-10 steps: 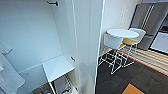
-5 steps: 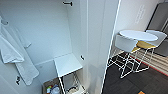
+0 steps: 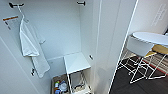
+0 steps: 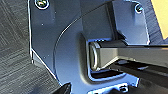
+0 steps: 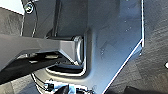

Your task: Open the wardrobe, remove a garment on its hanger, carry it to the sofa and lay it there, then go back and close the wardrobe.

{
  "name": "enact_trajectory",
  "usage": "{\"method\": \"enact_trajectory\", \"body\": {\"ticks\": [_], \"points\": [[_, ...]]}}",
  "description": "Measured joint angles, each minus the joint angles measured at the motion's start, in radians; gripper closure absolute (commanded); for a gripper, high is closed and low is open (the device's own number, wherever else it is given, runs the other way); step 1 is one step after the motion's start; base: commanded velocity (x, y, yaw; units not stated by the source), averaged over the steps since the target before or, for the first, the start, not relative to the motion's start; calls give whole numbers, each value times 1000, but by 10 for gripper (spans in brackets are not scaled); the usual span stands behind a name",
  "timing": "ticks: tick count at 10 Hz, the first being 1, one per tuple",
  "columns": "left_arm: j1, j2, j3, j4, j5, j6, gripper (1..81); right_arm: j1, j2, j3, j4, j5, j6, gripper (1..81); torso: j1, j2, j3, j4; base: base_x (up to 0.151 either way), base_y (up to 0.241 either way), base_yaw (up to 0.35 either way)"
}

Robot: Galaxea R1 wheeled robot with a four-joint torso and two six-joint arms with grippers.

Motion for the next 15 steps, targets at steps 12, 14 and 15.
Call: {"method": "enact_trajectory", "body": {"ticks": [12, 14, 15], "points": [[5, 9, 0, 0, 0, 0, 10, 0, 0, 0, 0, 2, 0, 10, 0, 0, 0, 0, 0, 0, 233], [4, 9, 0, 0, 0, 0, 10, 1, 0, 0, 0, 4, 0, 10, 0, 0, 0, 0, 0, 0, 181], [3, 9, 0, 0, 0, 0, 10, 0, 0, 0, 0, 2, 0, 10, 0, 0, 0, 0, 0, 0, 129]]}}
